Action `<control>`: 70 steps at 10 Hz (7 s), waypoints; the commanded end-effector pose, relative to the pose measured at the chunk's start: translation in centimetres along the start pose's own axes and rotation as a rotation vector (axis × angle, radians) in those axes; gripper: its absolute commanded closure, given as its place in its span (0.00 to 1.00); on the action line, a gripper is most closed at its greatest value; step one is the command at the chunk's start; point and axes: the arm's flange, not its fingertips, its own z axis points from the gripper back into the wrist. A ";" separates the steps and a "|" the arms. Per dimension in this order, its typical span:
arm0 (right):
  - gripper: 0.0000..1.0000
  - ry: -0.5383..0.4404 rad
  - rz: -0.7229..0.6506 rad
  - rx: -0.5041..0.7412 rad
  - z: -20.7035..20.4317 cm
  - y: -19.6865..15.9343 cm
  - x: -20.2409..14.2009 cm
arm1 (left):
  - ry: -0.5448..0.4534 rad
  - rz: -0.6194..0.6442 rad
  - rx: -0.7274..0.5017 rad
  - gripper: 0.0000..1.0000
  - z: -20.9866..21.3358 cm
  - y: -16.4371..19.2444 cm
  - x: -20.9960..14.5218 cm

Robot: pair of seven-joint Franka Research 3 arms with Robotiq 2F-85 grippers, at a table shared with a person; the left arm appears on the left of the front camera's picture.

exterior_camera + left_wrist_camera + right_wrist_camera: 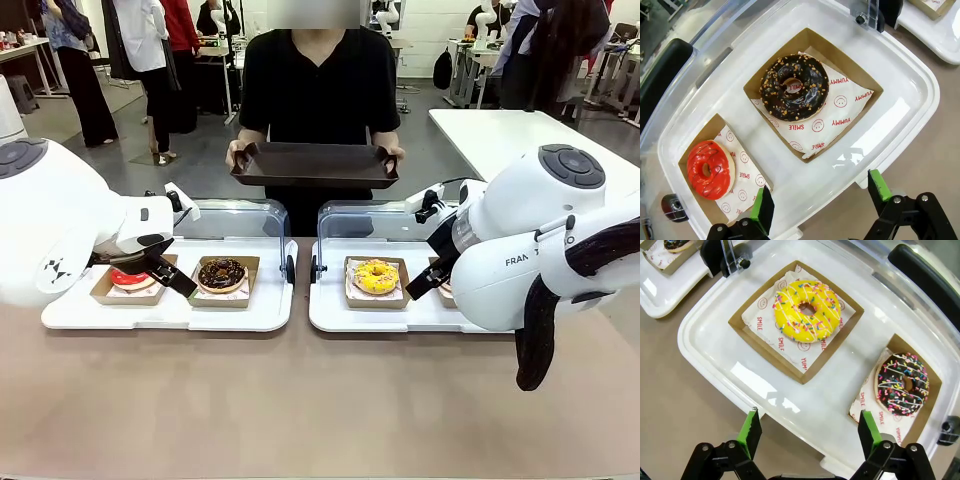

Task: Provide the desired donut to the person.
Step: Pick up and lift the Paper togo box containing the Donut pointed at by the person.

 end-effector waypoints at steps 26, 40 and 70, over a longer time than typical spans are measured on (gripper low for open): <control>0.00 -0.501 0.028 0.800 25.6 -21.9 -3.3 | -0.418 -0.296 -0.658 0.00 22.5 21.8 -1.0; 0.00 -0.431 -0.011 0.577 25.4 -24.8 -7.7 | -0.520 -0.263 -0.586 0.00 24.2 26.0 -7.8; 0.00 -0.431 -0.011 0.577 25.4 -24.8 -7.7 | 0.335 -0.835 -0.241 0.00 6.8 14.2 -3.7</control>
